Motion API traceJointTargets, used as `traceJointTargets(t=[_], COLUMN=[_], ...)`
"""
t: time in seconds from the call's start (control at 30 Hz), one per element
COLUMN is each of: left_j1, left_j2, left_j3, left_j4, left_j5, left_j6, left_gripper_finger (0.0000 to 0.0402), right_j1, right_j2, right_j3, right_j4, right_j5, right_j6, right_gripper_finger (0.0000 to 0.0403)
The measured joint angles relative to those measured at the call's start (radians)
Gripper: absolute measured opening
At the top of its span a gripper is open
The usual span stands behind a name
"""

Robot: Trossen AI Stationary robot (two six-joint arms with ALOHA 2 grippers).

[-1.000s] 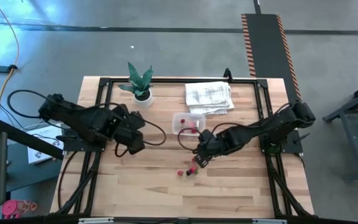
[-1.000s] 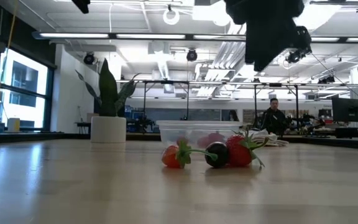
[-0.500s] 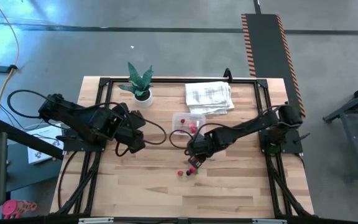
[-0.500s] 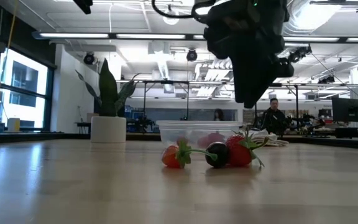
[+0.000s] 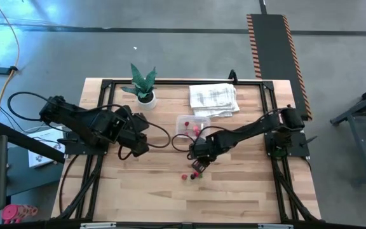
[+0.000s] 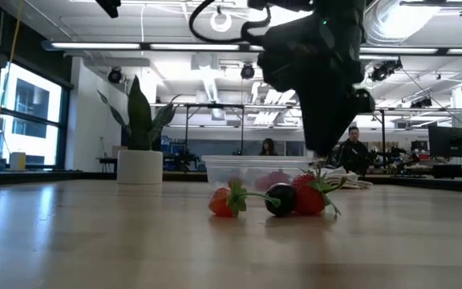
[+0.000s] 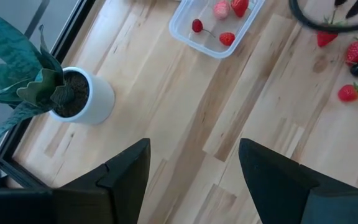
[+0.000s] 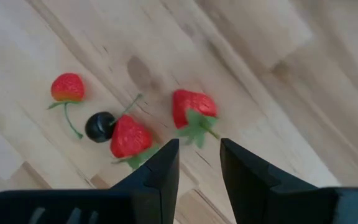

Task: Pick and placing Produce into tupperware
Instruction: Put the strawberry into the transparent bin

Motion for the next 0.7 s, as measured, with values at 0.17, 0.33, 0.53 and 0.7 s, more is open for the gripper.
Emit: traceJointTargets(t=[0.17, 0.33, 0.53, 0.7], left_j1=[0.0, 0.0, 0.0, 0.0], left_j2=[0.0, 0.0, 0.0, 0.0], left_j3=[0.0, 0.0, 0.0, 0.0], left_j4=[0.003, 0.012, 0.015, 0.022], left_j5=[0.0, 0.0, -0.008, -0.012], left_j6=[0.0, 0.0, 0.0, -0.013], left_gripper_finger=[0.0234, 0.0234, 0.0234, 0.0234], right_j1=[-0.003, -0.006, -0.022, -0.043], right_j2=[0.002, -0.029, -0.044, -0.044], right_j3=[0.0, 0.0, 0.0, 0.0], right_j4=[0.046, -0.008, -0.172, -0.107], right_j5=[-0.048, -0.074, -0.096, -0.097], right_j6=[-0.015, -0.028, -0.08, -0.151], right_gripper_finger=[0.0108, 0.0108, 0.0108, 0.0108])
